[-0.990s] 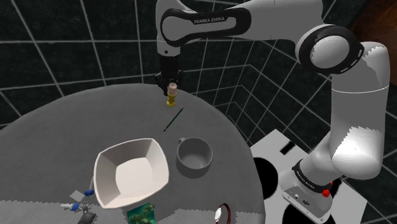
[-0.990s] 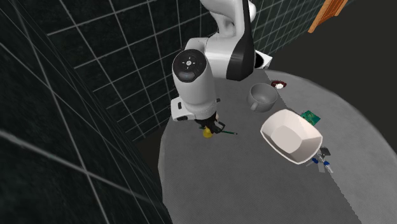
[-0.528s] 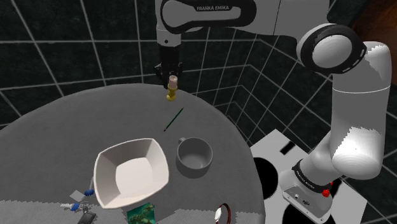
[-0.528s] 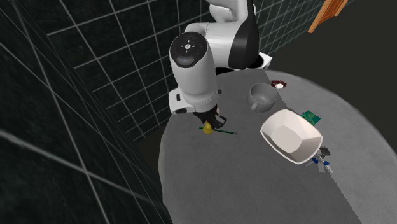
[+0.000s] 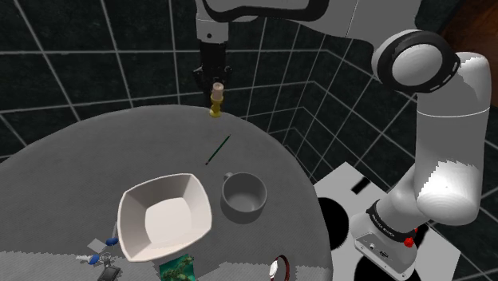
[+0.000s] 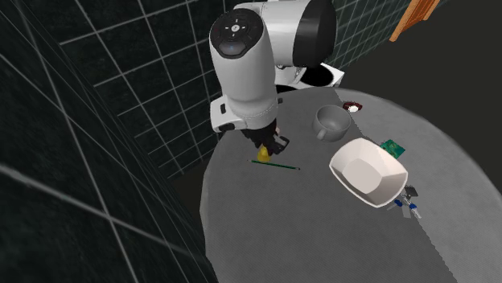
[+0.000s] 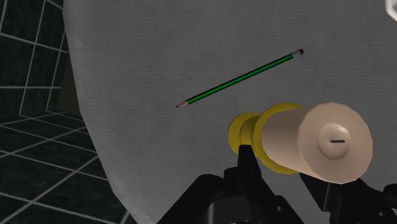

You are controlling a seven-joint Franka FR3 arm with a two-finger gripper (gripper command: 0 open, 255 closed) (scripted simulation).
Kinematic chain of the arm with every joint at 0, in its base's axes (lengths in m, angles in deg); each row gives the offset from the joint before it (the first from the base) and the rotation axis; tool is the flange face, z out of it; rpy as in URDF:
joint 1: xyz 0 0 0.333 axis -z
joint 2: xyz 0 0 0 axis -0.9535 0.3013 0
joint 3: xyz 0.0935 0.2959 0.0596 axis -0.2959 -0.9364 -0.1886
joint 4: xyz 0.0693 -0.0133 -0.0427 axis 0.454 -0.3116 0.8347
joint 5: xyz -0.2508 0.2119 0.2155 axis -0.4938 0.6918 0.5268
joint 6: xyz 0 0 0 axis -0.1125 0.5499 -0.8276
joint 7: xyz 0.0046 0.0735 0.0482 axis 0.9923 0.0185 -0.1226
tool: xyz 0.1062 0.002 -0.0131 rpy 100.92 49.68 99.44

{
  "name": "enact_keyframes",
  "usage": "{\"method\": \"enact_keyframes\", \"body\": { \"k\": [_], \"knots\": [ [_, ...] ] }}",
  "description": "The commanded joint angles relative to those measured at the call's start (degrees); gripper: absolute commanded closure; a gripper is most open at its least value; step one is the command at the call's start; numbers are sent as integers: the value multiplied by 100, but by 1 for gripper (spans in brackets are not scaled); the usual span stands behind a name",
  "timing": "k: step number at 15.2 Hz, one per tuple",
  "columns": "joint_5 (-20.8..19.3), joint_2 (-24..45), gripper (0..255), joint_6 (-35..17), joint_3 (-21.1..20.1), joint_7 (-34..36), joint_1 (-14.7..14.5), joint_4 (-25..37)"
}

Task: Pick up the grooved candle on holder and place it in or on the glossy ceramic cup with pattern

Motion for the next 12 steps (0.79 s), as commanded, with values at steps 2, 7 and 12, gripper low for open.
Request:
{"method": "enact_keyframes", "body": {
  "k": [2, 7, 12],
  "knots": [
    [-4, 22, 255, 252, -5, 24, -27, 274],
    [-26, 144, 255, 718, -6, 61, -90, 866],
    [209, -933, 255, 133, -152, 274, -40, -758]
  ]
}}
